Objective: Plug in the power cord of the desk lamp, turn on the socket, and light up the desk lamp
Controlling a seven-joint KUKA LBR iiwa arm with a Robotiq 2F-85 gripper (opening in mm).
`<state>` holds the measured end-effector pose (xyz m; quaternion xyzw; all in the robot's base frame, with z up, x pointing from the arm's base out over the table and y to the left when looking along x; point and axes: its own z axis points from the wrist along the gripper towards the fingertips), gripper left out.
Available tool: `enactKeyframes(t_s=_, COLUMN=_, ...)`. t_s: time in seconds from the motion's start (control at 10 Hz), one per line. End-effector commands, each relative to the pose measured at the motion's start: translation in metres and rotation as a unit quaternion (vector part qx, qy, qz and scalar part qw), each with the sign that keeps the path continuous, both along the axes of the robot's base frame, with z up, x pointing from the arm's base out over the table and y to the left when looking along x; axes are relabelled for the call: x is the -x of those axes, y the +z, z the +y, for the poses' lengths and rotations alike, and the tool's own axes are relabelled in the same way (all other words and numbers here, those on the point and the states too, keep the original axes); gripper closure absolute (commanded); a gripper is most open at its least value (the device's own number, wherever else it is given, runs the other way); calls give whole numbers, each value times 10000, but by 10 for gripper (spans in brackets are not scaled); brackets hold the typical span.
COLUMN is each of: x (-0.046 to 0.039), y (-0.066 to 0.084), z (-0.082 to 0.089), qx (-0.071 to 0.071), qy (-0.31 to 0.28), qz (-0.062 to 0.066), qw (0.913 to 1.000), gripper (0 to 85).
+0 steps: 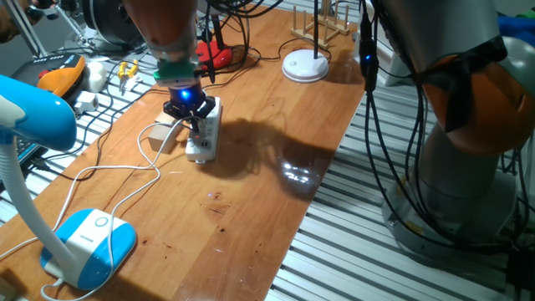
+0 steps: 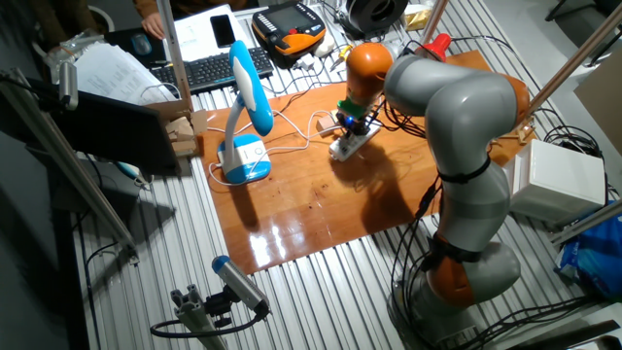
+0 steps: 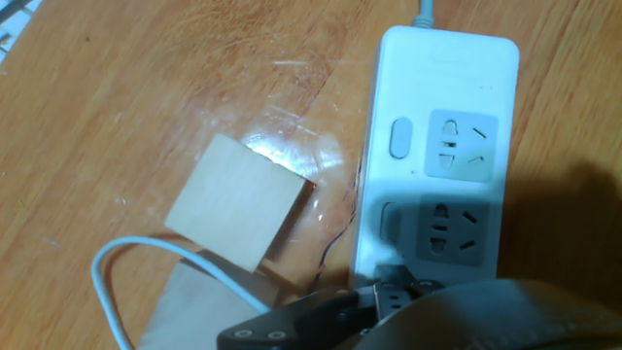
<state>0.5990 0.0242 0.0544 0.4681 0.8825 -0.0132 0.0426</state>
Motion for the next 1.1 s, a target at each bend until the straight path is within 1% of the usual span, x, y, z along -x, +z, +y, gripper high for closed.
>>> enactKeyframes(t_s=0.0, x=16, y=-19, z=13, qx=4, qy=-3, qz=-18, qw=10000, gripper=850)
enactKeyframes(t_s=0.2, x=15, y=-46, z=16, qx=19, qy=-1, qz=-49, qw=10000, gripper=850)
enactKeyframes(t_s=0.3, x=14, y=-73, z=20, qx=35, qy=1, qz=-87, qw=10000, gripper=850)
enactKeyframes(t_s=0.5, x=25, y=-111, z=35, qx=134, qy=8, qz=-164, qw=9998, gripper=850)
enactKeyframes(t_s=0.7, x=36, y=-123, z=46, qx=149, qy=10, qz=-187, qw=9997, gripper=850)
enactKeyframes(t_s=0.8, x=32, y=-113, z=50, qx=126, qy=1, qz=-172, qw=9998, gripper=850)
enactKeyframes(t_s=1.0, x=6, y=-59, z=25, qx=-89, qy=-8, qz=-72, qw=9999, gripper=850)
